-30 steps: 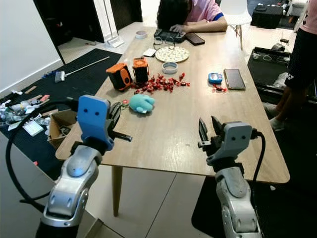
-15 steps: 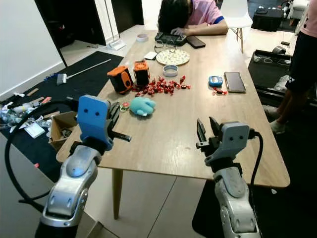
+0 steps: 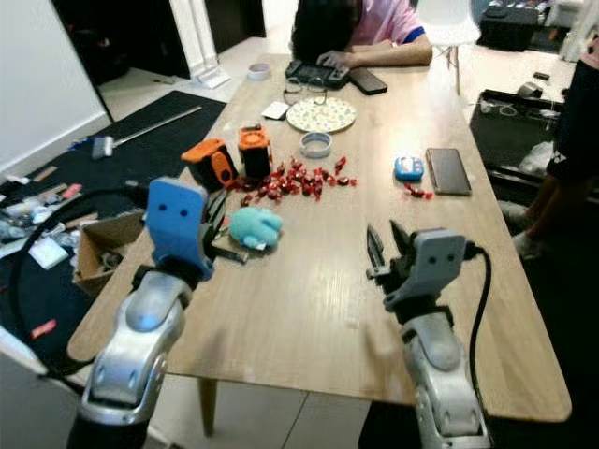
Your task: Hang keys on a hook
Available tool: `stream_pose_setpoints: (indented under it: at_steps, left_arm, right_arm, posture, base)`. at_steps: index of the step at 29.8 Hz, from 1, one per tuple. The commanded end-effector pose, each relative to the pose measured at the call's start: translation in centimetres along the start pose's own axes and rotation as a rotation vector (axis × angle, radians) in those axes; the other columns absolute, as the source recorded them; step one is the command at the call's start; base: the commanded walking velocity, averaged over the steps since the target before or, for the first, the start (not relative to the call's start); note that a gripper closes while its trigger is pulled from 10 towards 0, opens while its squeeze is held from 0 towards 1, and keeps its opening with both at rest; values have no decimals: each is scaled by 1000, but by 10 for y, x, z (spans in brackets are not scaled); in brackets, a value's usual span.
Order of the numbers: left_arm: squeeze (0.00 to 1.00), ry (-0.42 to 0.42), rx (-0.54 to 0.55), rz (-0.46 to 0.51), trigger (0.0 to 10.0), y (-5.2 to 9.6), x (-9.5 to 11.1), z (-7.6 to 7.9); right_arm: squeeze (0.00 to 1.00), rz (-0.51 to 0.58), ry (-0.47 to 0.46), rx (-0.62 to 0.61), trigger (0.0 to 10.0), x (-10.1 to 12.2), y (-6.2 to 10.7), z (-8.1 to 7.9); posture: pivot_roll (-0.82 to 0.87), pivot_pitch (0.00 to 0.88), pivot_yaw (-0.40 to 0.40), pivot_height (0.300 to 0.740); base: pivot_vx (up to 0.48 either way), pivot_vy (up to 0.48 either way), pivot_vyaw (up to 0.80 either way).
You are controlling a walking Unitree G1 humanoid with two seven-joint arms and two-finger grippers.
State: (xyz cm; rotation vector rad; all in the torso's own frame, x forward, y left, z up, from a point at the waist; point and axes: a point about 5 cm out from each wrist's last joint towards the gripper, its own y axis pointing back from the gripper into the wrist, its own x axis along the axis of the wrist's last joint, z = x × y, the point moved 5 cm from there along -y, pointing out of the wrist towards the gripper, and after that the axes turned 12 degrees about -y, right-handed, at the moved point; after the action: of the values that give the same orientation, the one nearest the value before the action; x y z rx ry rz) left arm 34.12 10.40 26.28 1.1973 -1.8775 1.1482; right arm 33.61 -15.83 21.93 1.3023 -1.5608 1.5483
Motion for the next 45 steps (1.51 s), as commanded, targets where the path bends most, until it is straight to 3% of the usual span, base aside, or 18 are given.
stream_pose_setpoints:
  at_steps: [1, 9, 19, 22, 23, 28, 31, 32, 36, 39, 41, 42, 43, 45]
  left_arm:
    - [0, -17, 14, -35, 10000, 3, -10, -4]
    - [0, -12, 16, -41, 10000, 3, -10, -5]
    - [0, -6, -14, -36, 10000, 5, -10, -1]
    - [0, -40, -98, -31, 10000, 7, -11, 7]
    - [0, -66, -219, -42, 10000, 12, -15, 17]
    - [0, -110, -352, -86, 10000, 21, -24, 25]
    - [0, -126, -508, -200, 10000, 39, -40, 33]
    - [0, -126, -508, -200, 10000, 39, -40, 33]
    - [0, -80, -589, -310, 10000, 50, -55, 62]
    - [0, -81, -596, -313, 10000, 50, -55, 63]
    - [0, -108, -640, -297, 10000, 46, -57, 85]
    - [0, -108, -640, -297, 10000, 46, -57, 85]
    - [992, -127, -648, -299, 10000, 41, -61, 93]
    - [1000, -151, -644, -321, 10000, 34, -68, 95]
  right_arm:
    - [0, -16, -20, 21, 10000, -5, 1, -9]
    - [0, -18, -18, 22, 10000, -6, 0, -9]
    - [0, -19, -19, 23, 10000, -6, 0, -10]
    - [0, -19, -19, 22, 10000, -6, 0, -10]
    - [0, -19, -18, 21, 10000, -6, 0, -10]
    - [0, -21, -17, 19, 10000, -6, 2, -9]
    - [0, -30, -16, 14, 10000, -8, 3, -8]
    - [0, -30, -16, 14, 10000, -8, 3, -8]
    - [0, -38, -19, 16, 10000, -11, 3, -9]
    - [0, -38, -19, 17, 10000, -11, 2, -9]
    - [0, -39, -25, 24, 10000, -13, 0, -12]
    - [0, -39, -25, 24, 10000, -13, 0, -12]
    - [0, -38, -28, 29, 10000, -13, -1, -14]
    - [0, -37, -29, 31, 10000, -13, -1, -15]
  posture:
    - [71, 155, 63, 740]
    - [71, 155, 62, 740]
    - [73, 154, 63, 740]
    - [72, 155, 64, 740]
    - [72, 155, 64, 740]
    - [72, 155, 64, 740]
    - [76, 161, 68, 740]
    - [76, 161, 68, 740]
    - [80, 163, 70, 740]
    - [80, 163, 70, 740]
    - [83, 164, 70, 740]
    - [83, 164, 70, 740]
    - [77, 164, 74, 740]
    - [77, 164, 74, 740]
  base:
    - [480, 0, 0]
    - [413, 0, 0]
    - [0, 0, 0]
    - [0, 0, 0]
    - [0, 0, 0]
    - [0, 0, 0]
    - [0, 0, 0]
    - [0, 0, 0]
    - [0, 0, 0]
    - [0, 0, 0]
    - [0, 0, 0]
    - [0, 0, 0]
    - [0, 0, 0]
    - [0, 0, 0]
